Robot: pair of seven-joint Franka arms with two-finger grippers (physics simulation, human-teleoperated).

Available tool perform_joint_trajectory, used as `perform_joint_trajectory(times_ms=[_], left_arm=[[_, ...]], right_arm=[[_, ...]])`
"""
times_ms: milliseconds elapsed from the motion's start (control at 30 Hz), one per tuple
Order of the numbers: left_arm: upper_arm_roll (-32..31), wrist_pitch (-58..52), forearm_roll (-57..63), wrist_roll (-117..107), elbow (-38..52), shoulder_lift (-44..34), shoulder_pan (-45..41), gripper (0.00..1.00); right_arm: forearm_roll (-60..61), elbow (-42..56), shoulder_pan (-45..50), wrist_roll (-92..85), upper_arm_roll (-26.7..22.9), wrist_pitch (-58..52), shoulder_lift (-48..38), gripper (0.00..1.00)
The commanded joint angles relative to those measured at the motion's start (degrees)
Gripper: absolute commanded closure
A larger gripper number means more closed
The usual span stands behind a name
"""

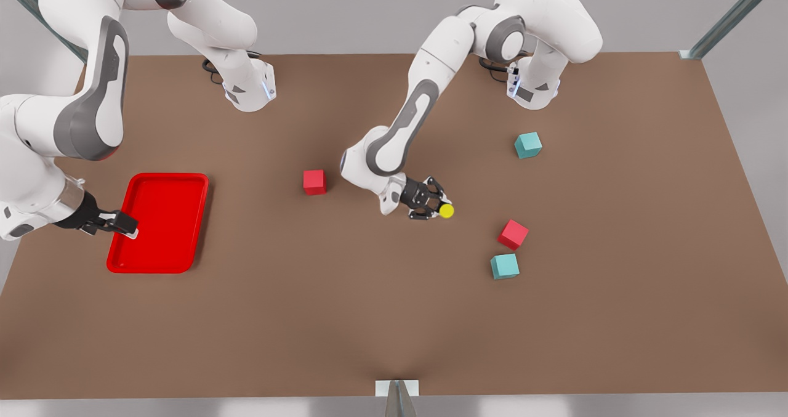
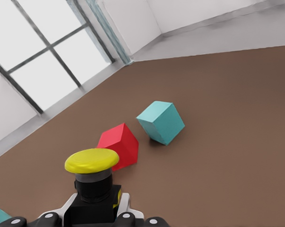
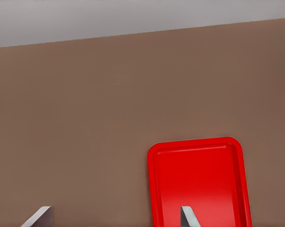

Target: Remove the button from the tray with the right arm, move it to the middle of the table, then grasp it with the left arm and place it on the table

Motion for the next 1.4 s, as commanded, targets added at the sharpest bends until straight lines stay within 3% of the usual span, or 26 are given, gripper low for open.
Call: perform_joint_trajectory(times_ms=[0,467,500,533,833,1100,1300,1367], left_arm=[[0.0,-5.4,3.9,-77.6,-0.4,1.1,0.0,0.56],[-0.4,2.5,7.8,-77.5,-4.9,10.1,-0.1,0.56],[-1.1,3.0,7.8,-77.4,-5.1,10.2,-0.1,0.51],[-1.1,3.2,7.9,-76.9,-5.2,10.2,0.0,0.0],[-0.9,3.5,9.2,-75.3,-5.4,9.4,-0.1,0.0],[0.2,-3.2,9.4,-69.9,-6.7,6.7,-2.6,0.0],[1.2,-5.6,10.0,-64.1,-11.7,2.0,-5.8,0.0],[3.3,-6.6,10.0,-45.9,-11.7,-4.7,-6.5,0.0]], right_arm=[[0.0,0.1,0.2,-0.1,0.0,0.4,-0.1,0.0],[-1.1,0.0,0.7,-0.2,-0.1,0.4,-0.1,0.0],[-1.2,0.0,0.8,-0.2,-0.1,0.4,-0.1,0.0],[-1.2,0.0,0.7,-0.2,-0.1,0.3,-0.1,0.0],[-2.6,0.1,2.1,-0.1,0.2,0.6,0.6,0.0],[-2.5,0.1,2.1,0.0,0.2,1.4,0.8,0.0],[-2.4,0.1,2.2,0.0,0.2,1.4,0.7,0.0],[-2.4,0.1,2.3,0.0,0.2,1.4,0.7,0.0]])
